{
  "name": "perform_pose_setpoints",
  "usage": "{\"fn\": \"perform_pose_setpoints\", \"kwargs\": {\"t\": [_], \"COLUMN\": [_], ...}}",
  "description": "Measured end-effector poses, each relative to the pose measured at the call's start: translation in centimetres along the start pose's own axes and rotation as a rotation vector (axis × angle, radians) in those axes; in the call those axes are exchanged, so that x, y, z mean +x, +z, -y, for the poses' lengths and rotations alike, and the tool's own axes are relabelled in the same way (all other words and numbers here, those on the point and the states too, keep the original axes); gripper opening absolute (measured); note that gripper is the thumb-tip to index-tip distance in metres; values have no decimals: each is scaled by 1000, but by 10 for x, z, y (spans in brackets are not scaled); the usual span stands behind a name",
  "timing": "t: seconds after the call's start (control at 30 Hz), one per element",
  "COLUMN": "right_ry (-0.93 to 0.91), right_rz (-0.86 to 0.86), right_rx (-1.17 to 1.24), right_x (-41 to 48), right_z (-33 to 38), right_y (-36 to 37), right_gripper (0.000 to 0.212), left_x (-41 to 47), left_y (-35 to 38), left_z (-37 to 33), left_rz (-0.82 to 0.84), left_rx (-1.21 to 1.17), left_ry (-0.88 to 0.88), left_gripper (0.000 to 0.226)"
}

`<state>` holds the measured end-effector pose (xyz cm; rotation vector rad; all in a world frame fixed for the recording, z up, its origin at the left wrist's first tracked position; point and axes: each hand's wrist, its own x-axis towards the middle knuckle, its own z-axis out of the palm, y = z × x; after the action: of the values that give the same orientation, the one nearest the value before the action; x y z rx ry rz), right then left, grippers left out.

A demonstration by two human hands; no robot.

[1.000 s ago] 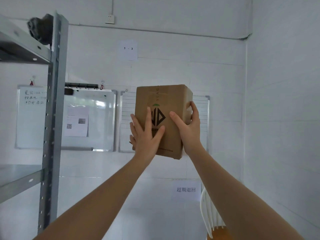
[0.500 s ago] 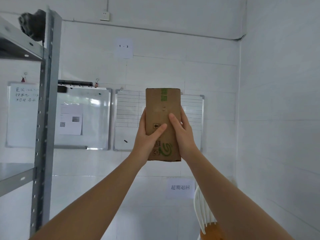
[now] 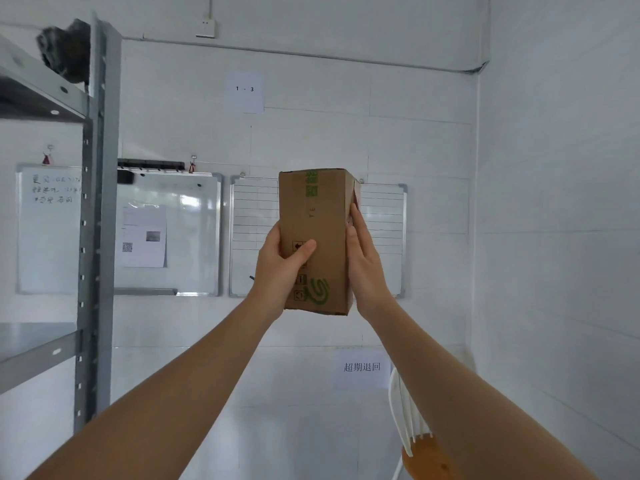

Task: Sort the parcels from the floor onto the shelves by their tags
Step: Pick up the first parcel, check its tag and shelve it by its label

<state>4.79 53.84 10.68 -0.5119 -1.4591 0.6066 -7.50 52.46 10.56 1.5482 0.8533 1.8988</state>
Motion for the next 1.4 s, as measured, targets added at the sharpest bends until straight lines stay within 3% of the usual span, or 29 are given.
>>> {"fn": "perform_pose_setpoints", "kwargs": {"t": [0.23,0.37,0.43,0.5,0.6,0.67,0.8,0.87,0.93,1.1,1.17,1.3,1.4], "right_ry": [-44,-12,12,125,370,395,334,304,289,224,197,242,224], "right_rz": [0,22,-45,-124,-88,-90,-268,-285,-283,-187,-122,47,139], "right_rx": [-117,-33,-22,-25,-53,-83,-159,-174,-180,-113,-61,80,214], "right_x": [-3,-5,-8,-7,-2,-1,1,2,-3,-11,-13,-16,-17], "right_z": [1,0,1,1,-3,-9,-16,-22,-24,-24,-22,-19,-14], "right_y": [9,3,-1,-5,-11,-13,-20,-25,-27,-38,-42,-43,-43], "right_gripper": [44,41,42,53,85,94,119,116,101,33,30,63,53], "left_x": [-11,-10,-8,-8,-10,-9,-8,-8,-6,-3,-5,-10,-15], "left_y": [11,6,1,-1,-4,-7,-11,-12,-13,-25,-31,-37,-34], "left_z": [-3,-2,-3,-4,-1,3,7,6,6,6,8,8,8], "left_rz": [-93,-139,-124,-93,-42,0,101,122,92,82,79,120,186], "left_rx": [32,41,33,-5,-8,41,120,91,46,-10,-98,-193,-191], "left_ry": [-26,-30,-21,-28,-53,-53,-99,-164,-215,-190,-168,-122,-115], "left_gripper": [74,75,75,72,74,83,113,125,122,97,83,74,67]}}
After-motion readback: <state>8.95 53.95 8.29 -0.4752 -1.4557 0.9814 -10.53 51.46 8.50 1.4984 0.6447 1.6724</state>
